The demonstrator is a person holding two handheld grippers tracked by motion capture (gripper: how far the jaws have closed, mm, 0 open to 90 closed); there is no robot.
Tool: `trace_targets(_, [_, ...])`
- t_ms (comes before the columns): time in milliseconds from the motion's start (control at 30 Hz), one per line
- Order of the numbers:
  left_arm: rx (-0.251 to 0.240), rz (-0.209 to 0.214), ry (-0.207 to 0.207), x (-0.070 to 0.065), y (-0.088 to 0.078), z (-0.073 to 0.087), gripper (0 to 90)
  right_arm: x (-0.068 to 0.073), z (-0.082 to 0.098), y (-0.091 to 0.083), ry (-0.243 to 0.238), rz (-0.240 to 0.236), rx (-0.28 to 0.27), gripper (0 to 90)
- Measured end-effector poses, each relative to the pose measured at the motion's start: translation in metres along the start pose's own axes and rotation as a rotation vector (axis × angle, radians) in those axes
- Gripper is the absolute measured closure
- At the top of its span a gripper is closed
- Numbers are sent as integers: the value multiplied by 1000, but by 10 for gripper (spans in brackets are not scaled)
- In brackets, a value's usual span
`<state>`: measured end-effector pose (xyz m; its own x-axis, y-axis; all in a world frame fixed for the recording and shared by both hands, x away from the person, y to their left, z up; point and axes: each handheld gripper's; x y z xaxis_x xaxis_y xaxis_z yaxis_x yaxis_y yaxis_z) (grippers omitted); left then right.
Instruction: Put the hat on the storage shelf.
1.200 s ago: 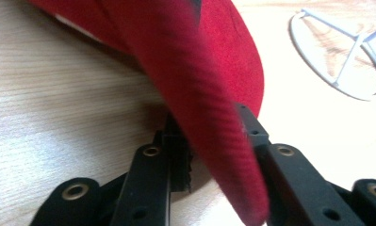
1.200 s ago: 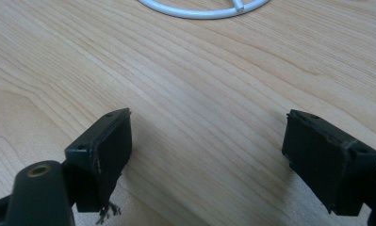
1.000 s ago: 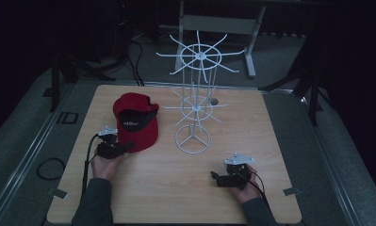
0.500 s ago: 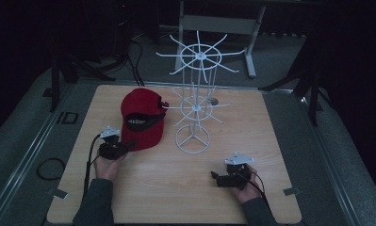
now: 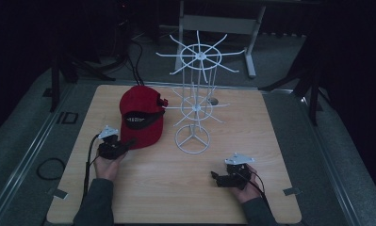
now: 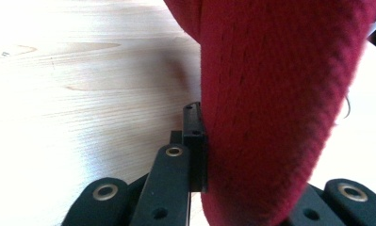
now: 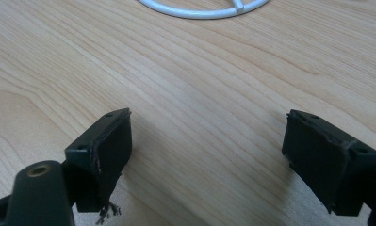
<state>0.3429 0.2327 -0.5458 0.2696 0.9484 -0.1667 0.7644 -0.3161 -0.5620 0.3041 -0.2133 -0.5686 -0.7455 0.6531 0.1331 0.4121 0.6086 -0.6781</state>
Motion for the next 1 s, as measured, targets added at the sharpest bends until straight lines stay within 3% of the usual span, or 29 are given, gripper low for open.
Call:
trace_targets(133, [-4,-13,9,1,0,0,855,0,0,0,0,0,0,163])
trace_targets(367, [-36,4,-16,3,-6,-2,855,0,0,0,0,0,0,163])
trace_targets(1000, [-112,-2,-53,7,-21,-7,854,0,0,0,0,0,0,163])
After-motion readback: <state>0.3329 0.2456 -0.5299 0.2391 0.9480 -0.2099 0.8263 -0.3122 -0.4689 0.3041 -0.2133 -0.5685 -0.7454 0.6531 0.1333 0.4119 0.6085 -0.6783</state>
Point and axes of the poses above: each handheld gripper's, and its own axes: y roughly forward along the jaws, z roughly out of its underside, x roughly to its left, and after that the axes turned 12 degrees about -z, right-handed
